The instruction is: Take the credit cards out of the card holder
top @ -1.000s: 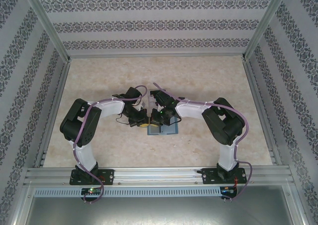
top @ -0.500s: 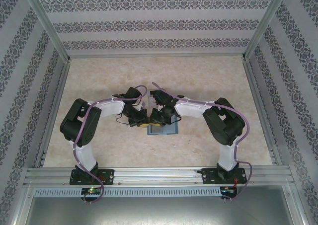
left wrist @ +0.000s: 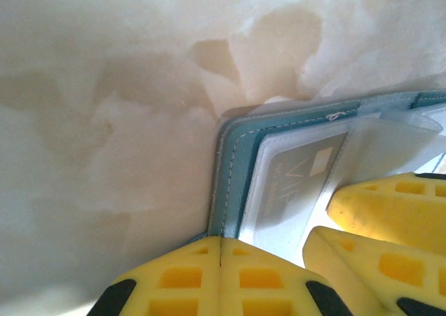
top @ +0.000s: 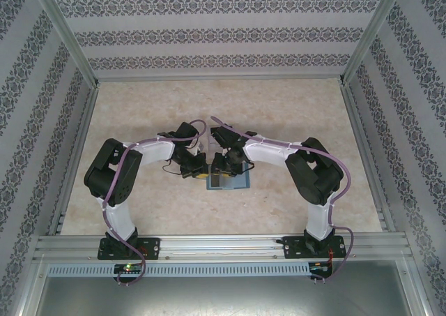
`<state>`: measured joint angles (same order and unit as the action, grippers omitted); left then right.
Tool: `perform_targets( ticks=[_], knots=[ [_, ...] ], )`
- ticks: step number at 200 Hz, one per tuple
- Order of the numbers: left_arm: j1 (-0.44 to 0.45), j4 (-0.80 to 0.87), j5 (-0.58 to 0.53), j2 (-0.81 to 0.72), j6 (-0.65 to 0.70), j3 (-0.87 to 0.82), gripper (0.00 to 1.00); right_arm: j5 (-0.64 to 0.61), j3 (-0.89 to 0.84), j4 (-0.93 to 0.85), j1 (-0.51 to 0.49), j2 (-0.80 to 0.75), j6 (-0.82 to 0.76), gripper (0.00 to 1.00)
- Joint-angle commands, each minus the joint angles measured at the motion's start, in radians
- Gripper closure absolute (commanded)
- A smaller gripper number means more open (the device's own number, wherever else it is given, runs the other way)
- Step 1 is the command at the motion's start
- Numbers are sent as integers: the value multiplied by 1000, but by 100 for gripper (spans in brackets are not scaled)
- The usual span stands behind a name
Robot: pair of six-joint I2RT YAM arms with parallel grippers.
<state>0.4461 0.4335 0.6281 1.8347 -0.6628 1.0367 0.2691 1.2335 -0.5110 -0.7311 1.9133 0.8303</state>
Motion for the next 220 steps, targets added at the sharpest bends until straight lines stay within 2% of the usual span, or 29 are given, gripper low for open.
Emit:
perform_targets(
  ticks=[1, 129, 186, 220],
  knots=[
    [8, 63, -36, 18, 2, 9, 100, -86, 12, -107, -11, -20, -28, 62],
    [9, 65, -33, 21, 2, 13, 100, -234, 53, -236, -24, -39, -74, 54],
    [9, 61, -28, 24, 2, 13, 100, -226, 58, -238, -25, -41, -87, 45],
    [10, 62, -28, 19, 1, 11, 100, -230, 57, -237, -25, -43, -89, 45]
  ],
)
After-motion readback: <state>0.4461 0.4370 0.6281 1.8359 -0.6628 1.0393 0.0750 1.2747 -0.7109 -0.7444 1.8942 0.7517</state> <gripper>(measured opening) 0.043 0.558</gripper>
